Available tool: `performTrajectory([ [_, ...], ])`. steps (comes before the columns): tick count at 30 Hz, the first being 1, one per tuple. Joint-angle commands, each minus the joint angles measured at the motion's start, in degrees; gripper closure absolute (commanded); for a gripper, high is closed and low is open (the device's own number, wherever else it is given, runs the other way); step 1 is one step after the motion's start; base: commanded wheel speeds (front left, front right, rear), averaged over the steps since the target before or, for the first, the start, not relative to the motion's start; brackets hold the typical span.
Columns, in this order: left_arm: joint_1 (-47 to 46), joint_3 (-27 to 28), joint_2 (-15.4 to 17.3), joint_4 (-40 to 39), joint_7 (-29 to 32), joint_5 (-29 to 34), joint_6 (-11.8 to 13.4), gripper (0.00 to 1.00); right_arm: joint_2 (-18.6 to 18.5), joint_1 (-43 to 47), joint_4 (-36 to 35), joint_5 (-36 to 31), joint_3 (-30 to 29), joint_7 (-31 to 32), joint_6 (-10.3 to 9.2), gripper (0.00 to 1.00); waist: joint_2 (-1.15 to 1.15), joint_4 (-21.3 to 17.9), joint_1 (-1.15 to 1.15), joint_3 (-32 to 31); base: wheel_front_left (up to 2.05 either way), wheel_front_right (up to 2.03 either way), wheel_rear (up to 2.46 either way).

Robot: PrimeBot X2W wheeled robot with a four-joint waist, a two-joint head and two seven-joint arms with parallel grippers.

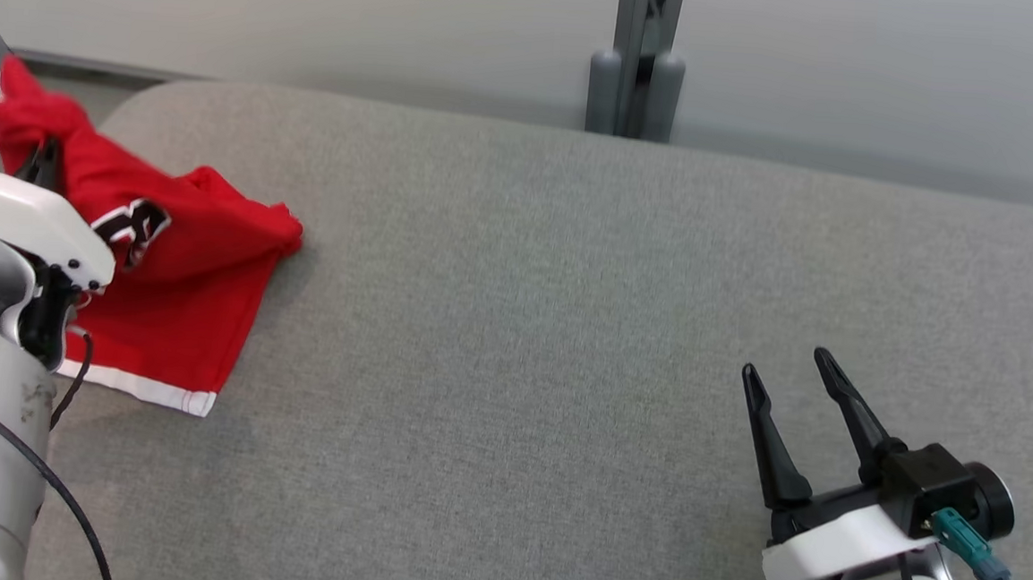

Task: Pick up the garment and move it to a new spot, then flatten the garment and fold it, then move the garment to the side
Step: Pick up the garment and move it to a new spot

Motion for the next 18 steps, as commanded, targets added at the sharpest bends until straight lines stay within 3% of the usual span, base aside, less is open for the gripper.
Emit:
performTrajectory([
  [1, 0.6, -1.0, -0.5, -1.8, -3.5, 0.2, -0.6, 1.0, -0.4, 1.2, 0.0, 0.6, -0.3, -0.4, -0.02, 0.0, 0.0, -0.2, 0.0, -3.4, 0.0, 0.0, 0.0],
  [6, 2.1, -5.5, -3.3, -8.0, -9.1, -1.0, -1.0, 1.0, -0.4, 3.4, -0.1, 1.3, -1.2, -0.4, -0.02, 0.0, 0.0, -1.0, 0.0, -7.6, 0.0, 0.0, 0.0],
  [18, 9.4, -17.7, -6.0, -24.5, -10.0, -7.9, -1.0, 1.0, -0.4, 4.3, -3.1, 1.0, -3.4, -0.3, -0.02, 0.0, 0.0, -7.9, 0.0, -11.1, 0.0, 0.0, 0.0],
])
